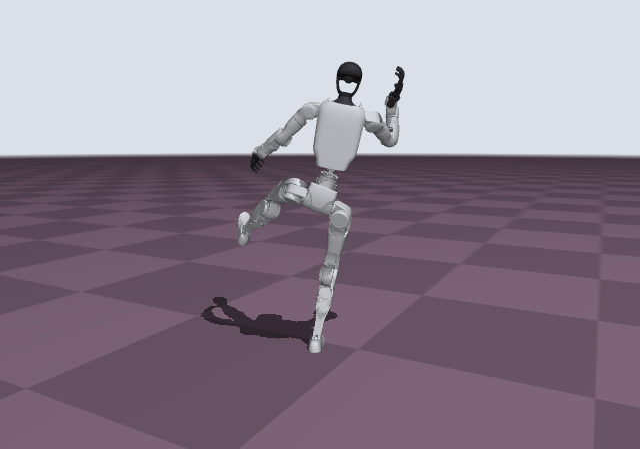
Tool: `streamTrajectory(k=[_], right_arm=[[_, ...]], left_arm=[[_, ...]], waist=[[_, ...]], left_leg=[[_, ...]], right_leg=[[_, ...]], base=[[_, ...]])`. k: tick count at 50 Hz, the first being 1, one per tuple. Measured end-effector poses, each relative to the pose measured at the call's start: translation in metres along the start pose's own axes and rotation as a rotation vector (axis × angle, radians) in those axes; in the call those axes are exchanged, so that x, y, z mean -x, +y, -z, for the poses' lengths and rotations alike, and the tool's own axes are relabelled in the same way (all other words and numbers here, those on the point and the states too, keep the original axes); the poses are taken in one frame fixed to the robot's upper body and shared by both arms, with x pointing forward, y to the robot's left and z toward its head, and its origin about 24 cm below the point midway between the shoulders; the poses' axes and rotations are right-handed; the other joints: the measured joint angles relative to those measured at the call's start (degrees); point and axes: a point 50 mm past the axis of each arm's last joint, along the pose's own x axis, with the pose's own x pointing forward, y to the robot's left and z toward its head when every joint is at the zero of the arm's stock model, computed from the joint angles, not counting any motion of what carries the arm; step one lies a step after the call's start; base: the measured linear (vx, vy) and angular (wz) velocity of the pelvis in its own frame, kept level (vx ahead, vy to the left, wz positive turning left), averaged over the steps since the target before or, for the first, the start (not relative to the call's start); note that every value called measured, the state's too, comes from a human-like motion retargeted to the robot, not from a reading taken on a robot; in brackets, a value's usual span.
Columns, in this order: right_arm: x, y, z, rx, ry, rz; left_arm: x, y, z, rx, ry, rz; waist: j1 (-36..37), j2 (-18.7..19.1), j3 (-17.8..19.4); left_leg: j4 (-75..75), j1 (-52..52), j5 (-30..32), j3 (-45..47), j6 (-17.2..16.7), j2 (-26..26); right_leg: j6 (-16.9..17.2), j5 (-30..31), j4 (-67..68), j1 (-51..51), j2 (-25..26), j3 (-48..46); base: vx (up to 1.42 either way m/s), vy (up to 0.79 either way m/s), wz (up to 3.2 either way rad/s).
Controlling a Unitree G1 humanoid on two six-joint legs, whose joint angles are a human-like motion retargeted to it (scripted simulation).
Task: Kungfu
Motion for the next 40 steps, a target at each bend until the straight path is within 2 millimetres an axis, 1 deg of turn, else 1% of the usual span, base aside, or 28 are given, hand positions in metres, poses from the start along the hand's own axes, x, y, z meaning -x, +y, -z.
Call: streamTrajectory(k=[2,3,5,8,10,12,13,15,17,20,24,28,30,33,35,37,40], right_arm=[[-0.001,0.001,-0.005,0.026,-0.022,-0.003],[-0.003,0.000,-0.008,0.036,-0.034,-0.006],[-0.005,-0.003,-0.014,0.054,-0.055,-0.015],[-0.011,-0.004,-0.027,0.063,-0.113,-0.038],[-0.013,-0.002,-0.037,0.050,-0.146,-0.050],[-0.014,0.003,-0.046,0.043,-0.175,-0.071],[-0.013,0.005,-0.049,0.049,-0.189,-0.083],[-0.012,0.008,-0.052,0.076,-0.206,-0.089],[-0.011,0.007,-0.049,0.096,-0.186,-0.082],[-0.007,0.005,-0.045,0.120,-0.158,-0.078],[-0.006,0.002,-0.040,0.083,-0.092,-0.085],[0.004,-0.004,-0.028,0.090,0.034,-0.106],[0.013,-0.007,-0.017,0.114,0.129,-0.117],[0.039,-0.010,0.006,0.106,0.339,-0.137],[0.065,-0.009,0.022,0.062,0.510,-0.158],[0.097,-0.008,0.036,-0.010,0.698,-0.168],[0.152,-0.002,0.052,-0.177,0.981,-0.140]], left_arm=[[0.008,0.004,0.010,0.086,0.009,-0.074],[0.010,0.001,0.012,0.129,-0.008,-0.094],[0.013,-0.009,0.013,0.204,-0.055,-0.137],[0.015,-0.030,0.008,0.296,-0.155,-0.240],[0.017,-0.044,0.004,0.330,-0.223,-0.320],[0.021,-0.056,0.003,0.334,-0.252,-0.376],[0.023,-0.062,0.005,0.332,-0.253,-0.389],[0.025,-0.073,0.008,0.333,-0.239,-0.385],[0.030,-0.084,0.016,0.349,-0.210,-0.361],[0.034,-0.094,0.020,0.389,-0.196,-0.338],[0.031,-0.090,0.014,0.453,-0.211,-0.344],[0.028,-0.093,0.010,0.490,-0.218,-0.341],[0.027,-0.093,0.007,0.509,-0.232,-0.343],[0.025,-0.087,0.000,0.523,-0.259,-0.355],[0.022,-0.083,-0.005,0.534,-0.275,-0.358],[0.017,-0.080,-0.014,0.559,-0.301,-0.358],[0.005,-0.074,-0.035,0.609,-0.362,-0.342]], waist=[[-1.1,-0.3,-0.3],[-1.2,-0.8,-0.3],[-1.2,-1.2,-1.0],[-1.7,-0.6,-2.8],[-1.8,0.8,-3.8],[-1.6,2.7,-5.0],[-1.4,3.5,-5.7],[-1.9,4.6,-7.1],[-2.4,5.2,-8.8],[-4.0,6.3,-10.8],[-5.7,7.3,-11.9],[-4.1,6.7,-12.0],[-2.6,6.3,-11.9],[0.1,6.5,-11.7],[1.8,7.3,-11.7],[4.0,8.0,-11.6],[7.9,8.8,-10.9]], left_leg=[[11.9,-4.2,1.5,-6.3,0.4,-0.6],[18.6,-5.9,1.4,-7.1,1.0,-1.4],[32.8,-9.1,-0.4,-5.1,2.2,-1.1],[52.6,-11.9,-3.5,0.3,8.1,0.9],[64.1,-12.4,-4.4,2.1,9.3,2.0],[73.0,-11.0,-3.8,4.2,7.7,2.0],[77.0,-10.0,-3.2,5.2,6.0,1.3],[83.7,-8.2,-1.5,7.0,1.8,-2.2],[88.0,-5.3,-0.6,9.8,-1.6,-6.0],[91.2,-1.9,1.1,12.2,-5.8,-10.6],[88.0,0.5,4.6,11.3,-7.3,-17.1],[76.9,6.0,6.5,9.4,-8.1,-21.9],[69.7,9.3,7.2,9.4,-6.7,-21.0],[58.7,12.9,7.4,10.0,-3.2,-17.5],[50.9,14.2,8.1,9.5,-2.5,-16.0],[43.1,14.9,9.2,8.6,-2.6,-15.5],[31.9,15.5,9.8,6.9,-4.2,-15.0]], right_leg=[[-0.4,-0.6,1.3,-0.1,-0.2,0.2],[-0.3,-1.0,1.9,-0.3,-0.7,0.6],[-0.3,-1.7,3.0,-1.1,-1.5,0.8],[-0.3,-2.8,4.2,-2.4,-1.4,0.1],[-0.4,-3.2,3.9,-3.1,-0.8,-1.1],[-0.6,-2.6,2.3,-3.5,0.4,-2.4],[-0.5,-2.0,1.2,-3.8,0.8,-3.1],[0.1,-0.7,-1.2,-4.7,0.6,-4.7],[1.1,1.3,-4.8,-4.7,-0.2,-6.0],[2.1,3.0,-8.0,-5.4,-1.1,-9.0],[2.9,3.5,-9.1,-7.5,-2.7,-12.4],[3.8,3.9,-10.8,-6.5,-4.4,-14.3],[3.9,3.5,-11.5,-5.5,-4.9,-15.2],[4.1,2.8,-12.2,-4.0,-5.0,-17.4],[4.4,2.3,-12.9,-2.4,-4.6,-19.7],[4.8,1.8,-13.6,-0.6,-4.0,-21.8],[5.5,0.8,-14.7,2.8,-2.7,-24.7]], base=[[0.11,0.03,-0.03],[0.00,0.00,0.00],[0.08,0.03,0.30],[0.14,0.03,0.59],[0.11,0.04,0.56],[0.05,0.05,0.42],[0.02,0.05,0.42],[0.00,0.07,0.49],[0.04,0.08,0.54],[0.07,0.02,0.80],[-0.01,0.02,0.92],[0.14,0.05,0.52],[0.21,0.01,0.44],[0.27,0.06,0.55],[0.24,0.07,0.77],[0.29,0.10,0.91],[0.34,0.08,1.07]])
